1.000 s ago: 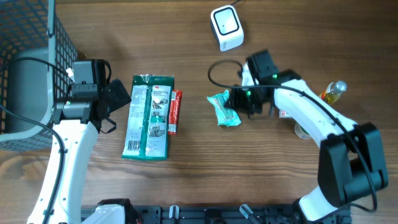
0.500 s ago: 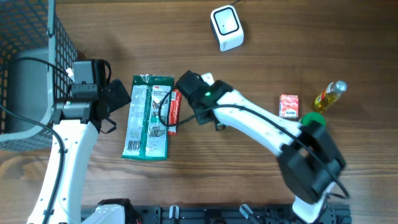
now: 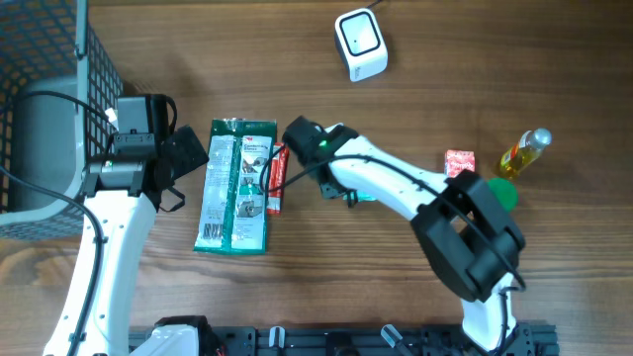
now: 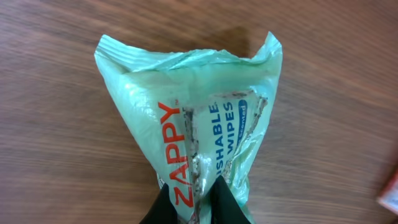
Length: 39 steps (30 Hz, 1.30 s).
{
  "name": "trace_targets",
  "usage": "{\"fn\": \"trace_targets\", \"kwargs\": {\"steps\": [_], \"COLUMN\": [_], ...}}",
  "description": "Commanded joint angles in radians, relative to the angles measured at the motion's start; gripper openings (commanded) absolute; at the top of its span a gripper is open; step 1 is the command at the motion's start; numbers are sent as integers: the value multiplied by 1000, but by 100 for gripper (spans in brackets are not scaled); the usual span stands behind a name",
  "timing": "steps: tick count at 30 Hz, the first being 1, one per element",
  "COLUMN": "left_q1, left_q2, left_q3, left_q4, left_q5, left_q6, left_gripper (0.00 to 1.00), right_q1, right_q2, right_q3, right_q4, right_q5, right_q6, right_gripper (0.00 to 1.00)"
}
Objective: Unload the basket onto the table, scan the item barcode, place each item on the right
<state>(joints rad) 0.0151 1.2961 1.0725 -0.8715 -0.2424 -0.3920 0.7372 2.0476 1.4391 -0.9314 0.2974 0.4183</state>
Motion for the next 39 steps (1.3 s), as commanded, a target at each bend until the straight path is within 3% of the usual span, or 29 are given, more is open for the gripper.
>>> {"fn": "trace_targets", "kwargs": {"steps": [1,4,6,10,17,23,29,37,39], "left_q1": [4,4,4,4,4,4,4,4,4], "left_q2": [2,2,2,2,2,2,2,2,2], "left_q3": [9,9,9,9,9,9,9,9,9], "left_q4": [2,2,2,2,2,2,2,2,2], "left_q5": [-13,-13,-13,-13,-13,-13,-13,-13,-13], "left_q6": [-13,-13,-13,-13,-13,-13,-13,-13,-13], "left_gripper": [100,100,100,100,100,100,100,100,100], "right_q1": [-90,-179,-209,-222,-284,-345,-349,-424,-447], "right_q2": [-158,-201,-192,-159,-136,-136,-136,-137,-137], "right_q3": [68,59,16,-137,-396,-439,-446,-446,-446], "right_q4": [34,87,146,373,749,710,636,570,551], "right_q5": [-474,-827,-935,-1048,-1063,-934,-776,-784,-784], "right_q6": [-72,-82,-86,-31,90,77,52,27,31], "right_gripper": [4,4,4,4,4,4,12,15,40]}}
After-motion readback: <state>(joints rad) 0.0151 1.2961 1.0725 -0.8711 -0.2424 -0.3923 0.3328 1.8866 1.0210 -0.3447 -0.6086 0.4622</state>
